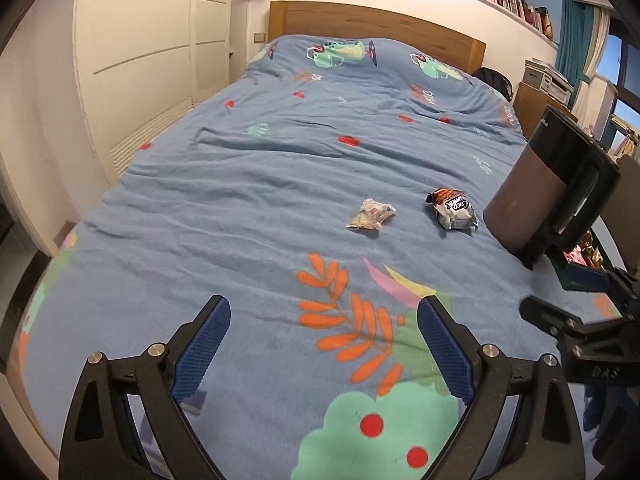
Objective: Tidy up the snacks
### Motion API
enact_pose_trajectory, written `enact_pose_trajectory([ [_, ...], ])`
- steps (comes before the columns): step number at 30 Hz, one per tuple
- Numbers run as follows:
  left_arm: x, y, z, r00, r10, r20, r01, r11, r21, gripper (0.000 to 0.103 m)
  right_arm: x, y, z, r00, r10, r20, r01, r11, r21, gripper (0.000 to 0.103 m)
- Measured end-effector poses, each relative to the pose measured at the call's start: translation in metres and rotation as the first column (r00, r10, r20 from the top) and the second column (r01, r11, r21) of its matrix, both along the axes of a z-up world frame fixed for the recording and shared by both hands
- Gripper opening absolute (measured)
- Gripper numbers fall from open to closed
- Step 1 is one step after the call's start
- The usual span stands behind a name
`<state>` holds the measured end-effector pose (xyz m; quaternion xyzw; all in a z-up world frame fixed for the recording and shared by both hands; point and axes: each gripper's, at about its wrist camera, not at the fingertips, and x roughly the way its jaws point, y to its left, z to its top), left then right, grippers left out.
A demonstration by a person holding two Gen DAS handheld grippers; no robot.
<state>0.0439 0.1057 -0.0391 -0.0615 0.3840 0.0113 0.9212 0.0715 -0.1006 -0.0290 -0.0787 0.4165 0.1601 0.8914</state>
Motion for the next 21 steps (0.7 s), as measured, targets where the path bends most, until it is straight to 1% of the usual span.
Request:
enact_pose_trajectory([
  [5,0.036,-0.007,-0.010,0.999,-0.044,-0.013,0.043,0.997,-0.068,0.092,0.039,0.004,-0.012,1.000,-0.011,-0.007,0.012,1.000,0.019,0.103],
  [9,0.071,-0.014,-0.019,0.998,-0.061,-0.023,0.058,0.995,-0.086,0.092,0.074,0.002,-0.022,0.999,-0.033,-0.005,0.033,0.999,0.030,0.103],
  [11,0.092,-0.019,-0.025,0.997,-0.071,-0.042,0.067,0.995,-0.076,0.092,0.088,0.001,-0.028,0.999,-0.046,-0.002,0.046,0.999,0.027,0.103],
  [13,0.113,-0.027,-0.033,0.995,-0.071,-0.064,0.069,0.997,-0.040,0.092,0.103,-0.002,-0.035,0.998,-0.060,0.002,0.060,0.998,0.020,0.103],
  [15,0.128,-0.032,-0.041,0.995,-0.062,-0.073,0.061,0.998,-0.021,0.092,0.119,-0.005,-0.041,0.997,-0.072,0.005,0.072,0.997,0.015,0.103],
  [17,0.145,-0.034,-0.051,0.994,-0.050,-0.094,0.048,0.998,-0.030,0.092,0.131,-0.005,-0.046,0.997,-0.080,0.015,0.080,0.997,0.006,0.103],
  [21,0.174,-0.037,-0.073,0.992,-0.013,-0.129,0.011,1.000,-0.021,0.092,0.156,-0.004,-0.057,0.996,-0.082,0.017,0.082,0.997,0.005,0.103],
])
